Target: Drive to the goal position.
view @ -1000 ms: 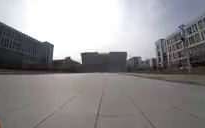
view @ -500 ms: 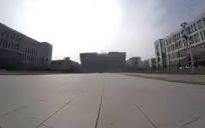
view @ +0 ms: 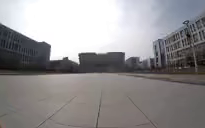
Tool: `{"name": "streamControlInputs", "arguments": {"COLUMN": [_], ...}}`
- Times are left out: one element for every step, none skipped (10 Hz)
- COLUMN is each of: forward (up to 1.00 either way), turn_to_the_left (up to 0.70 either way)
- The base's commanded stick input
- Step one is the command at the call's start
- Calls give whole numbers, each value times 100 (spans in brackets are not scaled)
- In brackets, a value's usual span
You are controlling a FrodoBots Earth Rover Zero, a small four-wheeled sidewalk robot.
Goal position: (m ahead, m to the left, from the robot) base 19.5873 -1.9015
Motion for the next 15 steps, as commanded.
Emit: {"name": "streamControlInputs", "arguments": {"forward": [100,100,100,100,100,100,100,100,100,100,100,100,100,100,100], "turn_to_the_left": [0,0,0,0,0,0,0,0,0,0,0,0,0,0,0]}}
